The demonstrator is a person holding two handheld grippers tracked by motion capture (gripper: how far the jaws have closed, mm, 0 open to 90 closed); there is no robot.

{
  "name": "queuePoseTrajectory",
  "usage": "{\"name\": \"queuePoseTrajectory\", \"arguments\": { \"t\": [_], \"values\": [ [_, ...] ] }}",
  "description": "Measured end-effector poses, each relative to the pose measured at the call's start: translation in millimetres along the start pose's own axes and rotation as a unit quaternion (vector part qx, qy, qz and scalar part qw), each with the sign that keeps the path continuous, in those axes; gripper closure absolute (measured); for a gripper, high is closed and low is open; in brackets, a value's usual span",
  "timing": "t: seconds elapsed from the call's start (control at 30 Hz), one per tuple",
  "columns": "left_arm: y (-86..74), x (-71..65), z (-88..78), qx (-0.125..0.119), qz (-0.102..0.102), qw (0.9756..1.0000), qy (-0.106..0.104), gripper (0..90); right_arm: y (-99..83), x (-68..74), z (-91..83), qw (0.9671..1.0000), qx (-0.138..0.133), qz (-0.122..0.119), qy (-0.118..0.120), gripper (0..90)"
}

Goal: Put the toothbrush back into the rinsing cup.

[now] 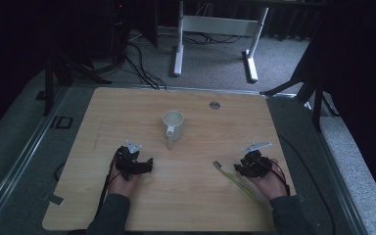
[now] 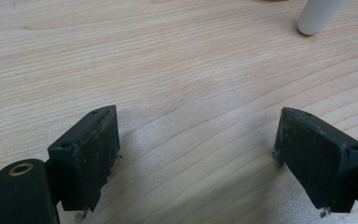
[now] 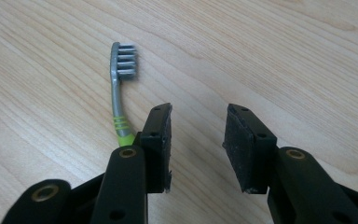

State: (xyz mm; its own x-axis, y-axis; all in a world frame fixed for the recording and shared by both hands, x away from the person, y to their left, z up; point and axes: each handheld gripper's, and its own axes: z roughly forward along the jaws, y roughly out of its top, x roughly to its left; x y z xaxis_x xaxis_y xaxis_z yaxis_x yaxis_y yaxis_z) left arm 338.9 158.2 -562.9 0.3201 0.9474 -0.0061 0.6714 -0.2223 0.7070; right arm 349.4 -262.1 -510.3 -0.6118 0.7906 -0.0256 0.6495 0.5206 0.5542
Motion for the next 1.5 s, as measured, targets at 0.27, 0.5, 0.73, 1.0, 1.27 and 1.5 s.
{"name": "queuePoseTrajectory", "arguments": {
  "t": [0.27,0.5,0.73,1.0,1.27,1.5],
  "values": [
    [0.0,-0.1,0.0,0.0,-0.001,1.0,0.0,14.6,5.5,1.1,-2.1,0.9999,0.015,-0.004,0.007,61.9],
    [0.0,-0.2,0.1,0.0,-0.001,1.0,0.0,14.6,9.2,5.7,-2.0,0.9994,0.03,-0.014,0.014,64.2],
    [0.0,-0.3,0.2,-0.001,-0.001,1.0,0.0,14.6,13.5,9.7,-2.8,0.9987,0.045,-0.02,0.017,64.2],
    [0.0,-0.2,0.1,0.0,-0.001,1.0,0.0,14.6,17.6,13.8,-2.0,0.9974,0.064,-0.028,0.018,64.2],
    [0.0,-0.3,0.2,-0.001,-0.001,1.0,0.0,14.6,22.2,16.8,1.1,0.9951,0.088,-0.039,0.024,64.8],
    [0.0,-0.2,0.1,0.0,-0.001,1.0,0.0,14.6,25.2,20.5,3.4,0.9925,0.106,-0.054,0.028,65.5]
  ]
}}
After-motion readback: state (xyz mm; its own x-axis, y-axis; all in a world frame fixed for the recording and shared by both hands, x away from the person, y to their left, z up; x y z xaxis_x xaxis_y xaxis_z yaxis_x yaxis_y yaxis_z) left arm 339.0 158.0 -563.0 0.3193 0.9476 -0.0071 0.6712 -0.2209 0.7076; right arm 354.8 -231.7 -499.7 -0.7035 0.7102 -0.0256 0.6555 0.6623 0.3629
